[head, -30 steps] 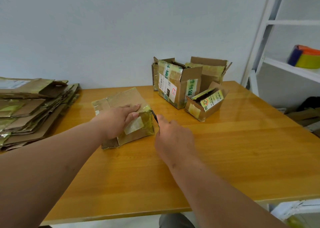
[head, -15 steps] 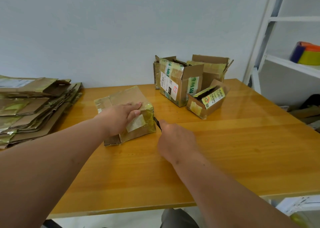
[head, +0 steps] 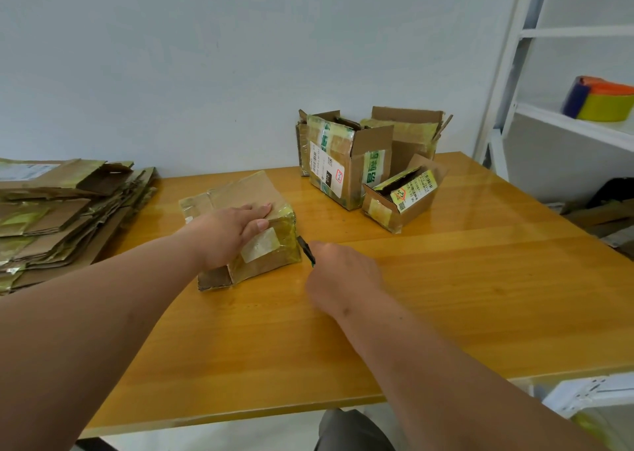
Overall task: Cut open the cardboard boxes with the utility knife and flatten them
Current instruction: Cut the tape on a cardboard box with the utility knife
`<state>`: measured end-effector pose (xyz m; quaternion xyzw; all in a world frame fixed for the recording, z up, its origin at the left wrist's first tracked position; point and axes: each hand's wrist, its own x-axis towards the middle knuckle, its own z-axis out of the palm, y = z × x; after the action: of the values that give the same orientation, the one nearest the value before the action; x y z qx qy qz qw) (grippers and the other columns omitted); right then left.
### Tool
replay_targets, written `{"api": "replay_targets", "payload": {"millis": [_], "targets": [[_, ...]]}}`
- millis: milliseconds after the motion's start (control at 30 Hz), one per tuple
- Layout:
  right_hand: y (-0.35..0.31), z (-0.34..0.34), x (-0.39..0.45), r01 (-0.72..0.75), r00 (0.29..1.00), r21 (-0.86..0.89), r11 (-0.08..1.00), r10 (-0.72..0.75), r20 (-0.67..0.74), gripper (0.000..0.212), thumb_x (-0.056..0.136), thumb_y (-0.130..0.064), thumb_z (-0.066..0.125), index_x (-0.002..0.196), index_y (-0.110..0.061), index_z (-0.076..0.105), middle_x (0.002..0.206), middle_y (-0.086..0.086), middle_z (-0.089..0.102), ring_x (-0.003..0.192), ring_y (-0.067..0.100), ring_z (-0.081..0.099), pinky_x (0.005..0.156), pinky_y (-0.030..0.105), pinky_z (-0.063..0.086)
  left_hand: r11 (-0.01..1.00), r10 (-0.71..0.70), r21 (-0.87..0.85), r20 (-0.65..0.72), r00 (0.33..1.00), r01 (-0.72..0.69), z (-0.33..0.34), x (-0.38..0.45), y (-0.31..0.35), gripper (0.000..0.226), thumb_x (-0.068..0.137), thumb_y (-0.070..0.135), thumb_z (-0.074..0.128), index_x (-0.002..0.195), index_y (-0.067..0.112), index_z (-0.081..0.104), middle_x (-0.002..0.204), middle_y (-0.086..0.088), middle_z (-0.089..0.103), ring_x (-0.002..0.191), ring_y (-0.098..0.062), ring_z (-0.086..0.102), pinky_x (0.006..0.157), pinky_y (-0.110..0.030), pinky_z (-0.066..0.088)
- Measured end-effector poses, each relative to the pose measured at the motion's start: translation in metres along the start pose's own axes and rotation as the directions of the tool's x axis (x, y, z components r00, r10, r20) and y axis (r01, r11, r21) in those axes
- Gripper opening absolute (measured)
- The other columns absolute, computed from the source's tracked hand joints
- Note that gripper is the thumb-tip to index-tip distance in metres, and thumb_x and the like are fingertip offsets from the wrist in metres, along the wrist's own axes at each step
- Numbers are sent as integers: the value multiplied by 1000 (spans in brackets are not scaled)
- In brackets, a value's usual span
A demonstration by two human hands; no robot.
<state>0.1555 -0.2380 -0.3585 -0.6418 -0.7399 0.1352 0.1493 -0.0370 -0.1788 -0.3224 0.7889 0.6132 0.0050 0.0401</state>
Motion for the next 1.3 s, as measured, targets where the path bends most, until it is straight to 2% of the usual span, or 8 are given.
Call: {"api": "replay_targets", "payload": {"millis": [200, 300, 467, 600, 800, 933, 1067, 1300], "targets": [[-1, -1, -6, 4, 997, -56, 998, 0, 79, 21, 90, -8, 44, 95, -23, 58, 80, -2, 57, 75, 19, 57, 65, 33, 46, 1000, -10, 21, 24, 1000, 9, -4, -2, 2, 54, 100, 53, 17, 152, 41, 14, 161, 1, 18, 145, -25, 26, 116, -39, 22], [2, -2, -7, -45, 999, 35, 998, 45, -10, 25, 88, -8, 46, 103, -24, 59, 80, -5, 55, 73, 17, 55, 61, 33, 47, 1000, -9, 23, 24, 1000, 8, -3, -4, 4, 54, 100, 52, 17, 152, 41, 12, 162, 1, 17, 145, -26, 26, 115, -39, 23], [2, -6, -9, -13, 992, 110, 994, 27, -122, 41, 89, -5, 44, 119, -29, 59, 80, -6, 56, 72, 16, 55, 55, 31, 45, 1000, -1, 1, 13, 1000, 1, -1, -2, 2, 55, 99, 53, 16, 153, 41, 13, 162, 4, 16, 145, -25, 26, 115, -38, 23], [-3, -5, -6, 0, 997, 102, 995, 8, -79, 31, 87, -3, 43, 103, -25, 58, 78, -4, 55, 69, 15, 52, 55, 32, 43, 1000, -3, -11, 14, 1000, 4, 1, 0, -1, 56, 99, 55, 16, 153, 41, 14, 161, 6, 16, 145, -25, 26, 115, -38, 22], [-2, -2, -4, -45, 999, 27, 999, 45, 8, 22, 91, -9, 44, 102, -22, 58, 80, -3, 55, 69, 16, 52, 60, 32, 42, 999, -5, -52, 8, 1000, 6, 2, 0, 0, 56, 98, 55, 18, 152, 42, 16, 161, 6, 17, 145, -25, 26, 116, -38, 22], [-6, -1, -1, -53, 998, -50, 997, 55, 35, 19, 92, -9, 42, 84, -23, 51, 79, -2, 54, 69, 17, 50, 64, 33, 40, 999, -6, -50, 20, 1000, 7, -2, -1, 1, 53, 100, 52, 20, 152, 41, 17, 161, 5, 17, 145, -24, 25, 116, -36, 20], [-10, -4, 2, -46, 994, -142, 989, 60, 94, 14, 96, -12, 42, 91, -24, 48, 79, -3, 49, 71, 18, 47, 77, 37, 39, 998, 2, -57, 42, 999, 0, -5, -1, 0, 52, 101, 52, 22, 152, 42, 18, 161, 5, 17, 145, -24, 25, 116, -36, 20], [-11, -14, 1, -45, 986, -195, 980, 76, 150, 24, 94, -12, 45, 75, -25, 42, 80, -3, 53, 68, 17, 47, 78, 39, 37, 999, 18, -35, 56, 998, -17, -8, -2, 0, 52, 100, 52, 22, 152, 42, 18, 161, 5, 19, 145, -24, 26, 116, -37, 20]]}}
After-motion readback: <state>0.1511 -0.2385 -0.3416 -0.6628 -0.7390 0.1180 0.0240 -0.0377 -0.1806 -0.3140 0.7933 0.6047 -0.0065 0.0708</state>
